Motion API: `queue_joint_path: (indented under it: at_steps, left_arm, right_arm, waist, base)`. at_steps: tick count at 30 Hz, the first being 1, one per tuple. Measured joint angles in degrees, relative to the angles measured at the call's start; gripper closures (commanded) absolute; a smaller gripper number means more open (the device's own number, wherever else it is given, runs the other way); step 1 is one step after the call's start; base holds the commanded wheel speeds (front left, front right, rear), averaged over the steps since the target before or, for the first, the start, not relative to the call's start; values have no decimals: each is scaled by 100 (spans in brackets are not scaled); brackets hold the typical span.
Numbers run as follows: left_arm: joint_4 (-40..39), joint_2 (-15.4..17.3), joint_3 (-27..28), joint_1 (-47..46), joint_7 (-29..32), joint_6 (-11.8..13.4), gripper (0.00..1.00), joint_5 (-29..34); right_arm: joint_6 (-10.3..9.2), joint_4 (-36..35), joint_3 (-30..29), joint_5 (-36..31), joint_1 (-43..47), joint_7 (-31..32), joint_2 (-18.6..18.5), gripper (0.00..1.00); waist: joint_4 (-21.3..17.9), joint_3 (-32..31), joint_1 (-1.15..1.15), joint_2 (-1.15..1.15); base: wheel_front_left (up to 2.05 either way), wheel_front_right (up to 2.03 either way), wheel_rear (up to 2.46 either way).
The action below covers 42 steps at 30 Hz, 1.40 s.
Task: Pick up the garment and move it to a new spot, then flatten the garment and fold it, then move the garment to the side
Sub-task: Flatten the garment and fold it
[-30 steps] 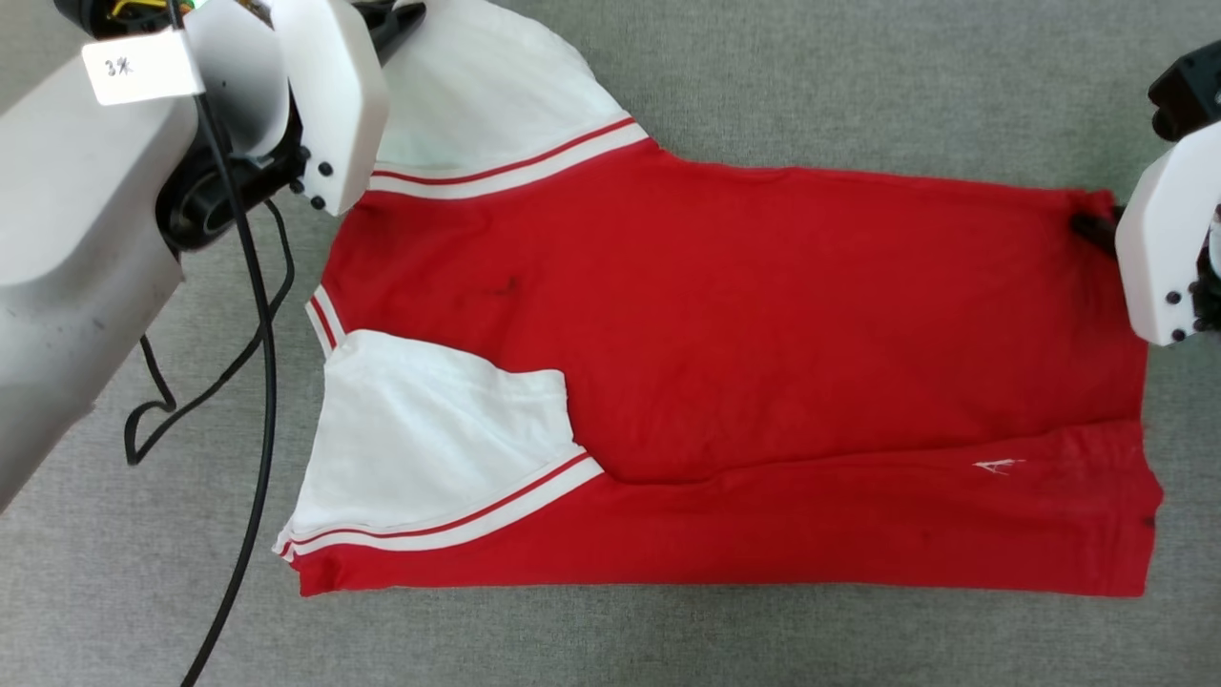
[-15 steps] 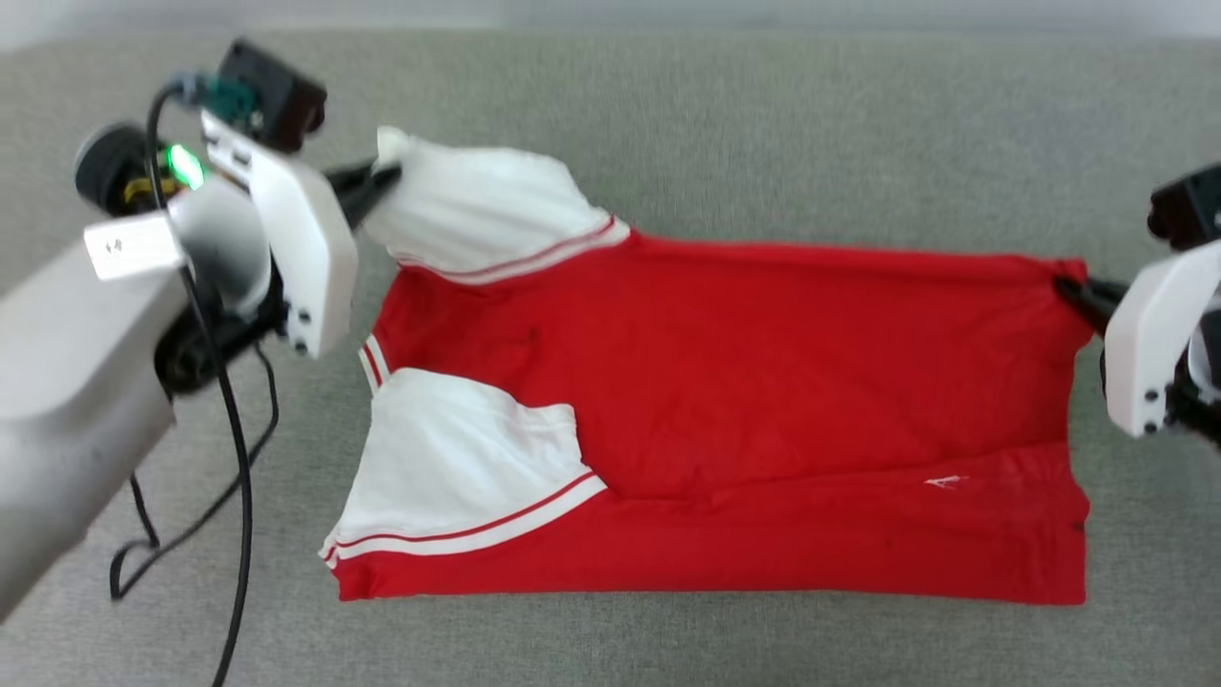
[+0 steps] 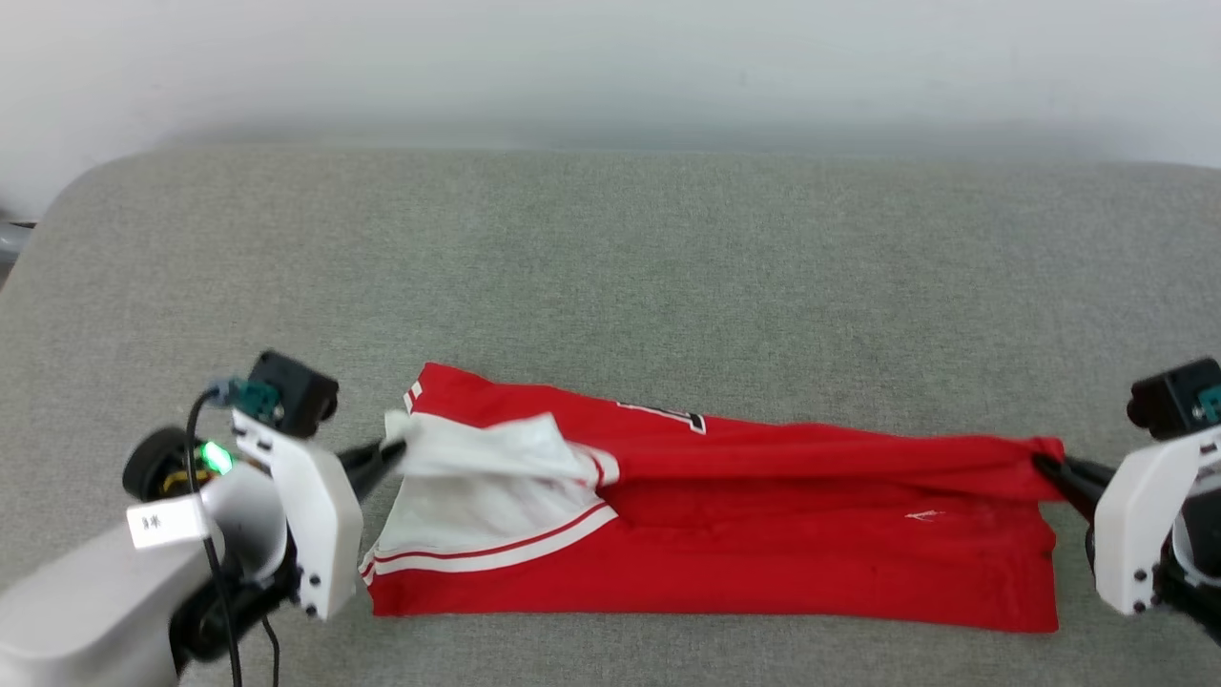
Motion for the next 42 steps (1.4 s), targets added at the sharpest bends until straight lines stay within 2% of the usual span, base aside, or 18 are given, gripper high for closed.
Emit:
queue_joint_path:
  at_steps: [7,12,19,20,21,22,23,32,38,42]
  left_arm:
    - [-82,41,-78,606,-256,151,100,-275]
    - [281,-193,-90,824,-400,123,100,-448]
    - [887,-524,-100,905,-606,-62,100,-520]
    - [942,-546,-78,912,-682,-59,97,-521]
    - [979,-559,-54,929,-777,-30,50,-512]
    - [1005,-561,-21,948,-891,22,17,-492]
    - [1004,-561,29,977,-1001,51,0,-493]
    - [591,-428,416,1255,-1968,815,0,-260]
    - [156,-410,882,1507,-2160,1447,0,178]
    - [-310,-577,1692,1785,-2167,1894,0,955]
  right_arm:
    - [0,-298,-250,-29,690,140,89,100]
    - [0,-243,-274,-81,830,246,276,100]
    - [1,25,-267,-130,832,57,430,100]
    - [0,37,-280,-126,832,13,447,70]
    - [0,38,-283,-132,832,-41,453,31]
    - [0,33,-297,-159,835,-107,448,0]
    - [0,7,-327,-192,841,-175,442,0]
    - [-1,-723,-881,-83,1117,-244,248,0]
    - [-1,-985,-1245,46,1271,370,36,0]
    - [-2,-994,-1313,316,1390,1044,-33,0]
  waist:
    - [19,-13,0,0]
    - [-9,134,0,0]
    - [-20,275,1,0]
    - [-17,264,1,0]
    - [-16,242,1,0]
    - [-17,215,1,0]
    - [-17,181,1,0]
    - [16,-198,1,0]
    - [86,-314,1,0]
    - [171,-323,1,0]
  base:
    - [0,0,0]
    - [0,0,0]
    - [0,0,0]
    - [0,0,0]
    - [0,0,0]
    - [0,0,0]
    - [0,0,0]
    - [0,0,0]
    - [0,0,0]
    - [0,0,0]
